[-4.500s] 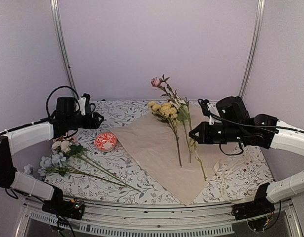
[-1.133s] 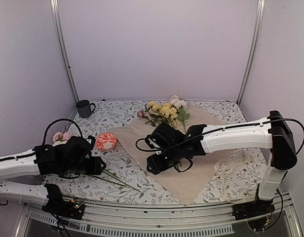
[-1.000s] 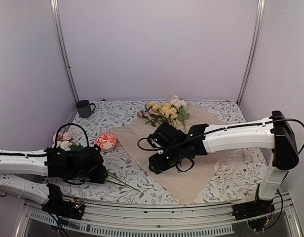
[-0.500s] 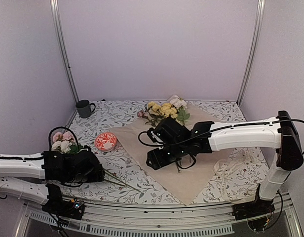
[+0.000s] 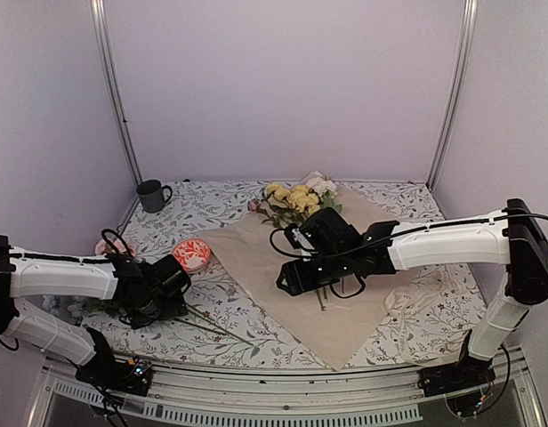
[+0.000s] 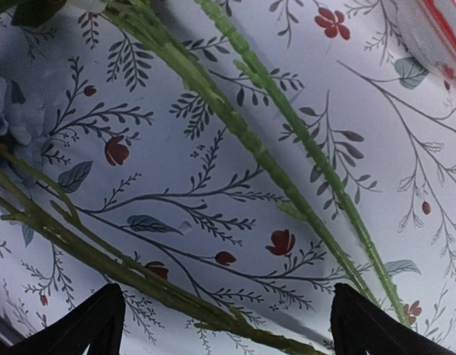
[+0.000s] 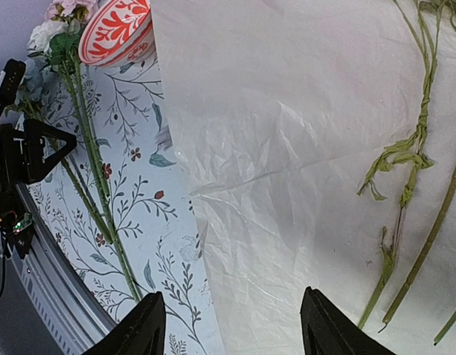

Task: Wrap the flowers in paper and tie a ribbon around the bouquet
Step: Pick up the fake flower from the corner of the board, then pass from the left arm to the right

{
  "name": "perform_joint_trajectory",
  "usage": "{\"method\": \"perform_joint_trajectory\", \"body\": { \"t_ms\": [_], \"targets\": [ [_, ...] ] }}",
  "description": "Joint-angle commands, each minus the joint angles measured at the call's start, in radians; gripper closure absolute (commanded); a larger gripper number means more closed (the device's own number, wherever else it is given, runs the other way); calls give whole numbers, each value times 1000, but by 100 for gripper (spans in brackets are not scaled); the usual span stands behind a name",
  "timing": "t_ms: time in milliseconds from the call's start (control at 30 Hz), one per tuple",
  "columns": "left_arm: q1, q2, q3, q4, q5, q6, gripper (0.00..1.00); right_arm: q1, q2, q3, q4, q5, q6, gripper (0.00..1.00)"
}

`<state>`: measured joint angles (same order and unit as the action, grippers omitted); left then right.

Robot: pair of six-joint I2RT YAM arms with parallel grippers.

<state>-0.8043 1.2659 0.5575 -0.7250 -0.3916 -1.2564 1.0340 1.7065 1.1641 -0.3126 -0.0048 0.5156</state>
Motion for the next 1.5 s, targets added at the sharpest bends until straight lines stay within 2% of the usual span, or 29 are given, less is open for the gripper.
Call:
{"method": "perform_joint_trajectory", "body": {
  "t_ms": [0, 100, 167, 267, 367, 400, 533, 667, 833, 1033, 1100, 1267, 1300, 1367, 1467],
  "targets": [
    [56, 0, 2, -20, 25, -61, 4, 1, -60, -35, 58, -17, -20, 35],
    [86, 35, -15, 1, 55, -78, 11, -12, -76, -48, 61, -25, -27, 35],
    [97, 67, -18, 20, 69, -88, 20, -19, -84, -50, 62, -43, -35, 35],
    [109, 106, -2, 23, 77, -112, 44, -28, -97, -49, 59, -52, -57, 35],
    [117, 124, 16, 0, 97, -137, 76, -42, -106, -45, 54, -67, -69, 35],
    [117, 123, 24, -25, 100, -151, 82, -46, -107, -42, 51, -71, -72, 35],
    [114, 77, 63, -158, 76, -192, 85, -51, -105, -24, 36, -92, -75, 34],
    [108, -12, 115, -322, -13, -286, 86, -52, -93, 2, 28, -120, -74, 34],
    [108, -113, 190, -430, -116, -379, 90, -53, -63, 87, 3, -129, -84, 34],
    [107, -97, 346, -574, -290, -413, 92, -61, -33, 181, -10, -154, -102, 33],
    [94, -100, 381, -582, -338, -408, 92, -65, -23, 207, -12, -156, -108, 33],
    [-3, -194, 414, -455, -478, -335, 97, -67, 7, 272, -17, -174, -122, 33],
    [-24, -219, 421, -409, -511, -291, 97, -68, 10, 282, -16, -186, -128, 33],
    [-55, -261, 426, -245, -575, -70, 98, -66, 12, 302, -12, -203, -144, 33],
    [-94, -309, 390, 147, -529, 413, 98, -70, 0, 318, 11, -237, -181, 32]
  ]
}}
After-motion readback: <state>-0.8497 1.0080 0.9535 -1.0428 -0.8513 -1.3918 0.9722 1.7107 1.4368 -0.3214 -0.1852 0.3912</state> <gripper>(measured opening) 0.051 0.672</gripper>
